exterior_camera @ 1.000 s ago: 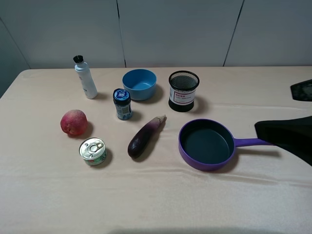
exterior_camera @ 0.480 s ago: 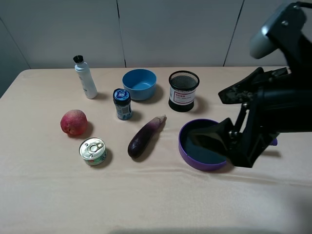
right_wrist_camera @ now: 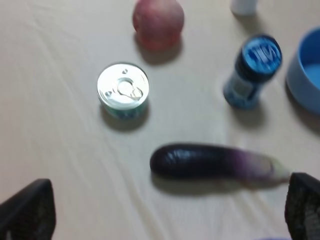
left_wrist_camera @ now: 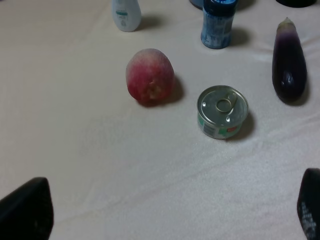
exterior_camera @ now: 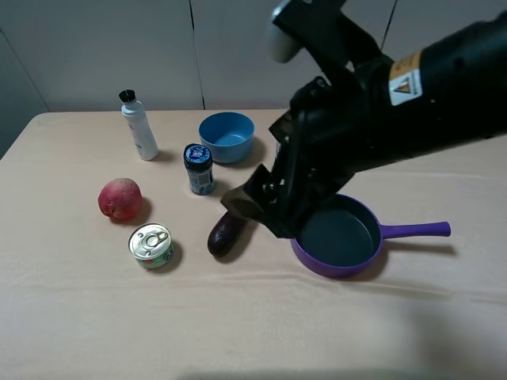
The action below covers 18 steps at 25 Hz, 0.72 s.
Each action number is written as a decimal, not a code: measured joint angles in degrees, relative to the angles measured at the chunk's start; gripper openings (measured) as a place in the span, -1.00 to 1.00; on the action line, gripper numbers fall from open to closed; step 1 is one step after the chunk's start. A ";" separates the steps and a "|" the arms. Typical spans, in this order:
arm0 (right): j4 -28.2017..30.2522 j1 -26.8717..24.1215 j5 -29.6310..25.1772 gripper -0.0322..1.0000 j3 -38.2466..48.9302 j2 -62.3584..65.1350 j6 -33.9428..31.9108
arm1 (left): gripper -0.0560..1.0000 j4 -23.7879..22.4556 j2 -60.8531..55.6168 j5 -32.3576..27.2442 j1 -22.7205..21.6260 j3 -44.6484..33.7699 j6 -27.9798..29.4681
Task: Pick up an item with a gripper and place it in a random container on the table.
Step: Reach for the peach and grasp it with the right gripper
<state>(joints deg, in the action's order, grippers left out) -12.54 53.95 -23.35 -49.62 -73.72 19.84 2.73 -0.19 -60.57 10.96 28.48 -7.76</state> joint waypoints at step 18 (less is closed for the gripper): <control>1.31 0.80 -12.74 0.41 -27.77 -23.68 0.12 | 0.98 0.00 0.00 0.00 0.00 0.00 0.00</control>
<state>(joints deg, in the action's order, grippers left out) -11.23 54.75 -36.09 -77.39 -97.41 19.96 2.73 -0.19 -60.57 10.96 28.48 -7.76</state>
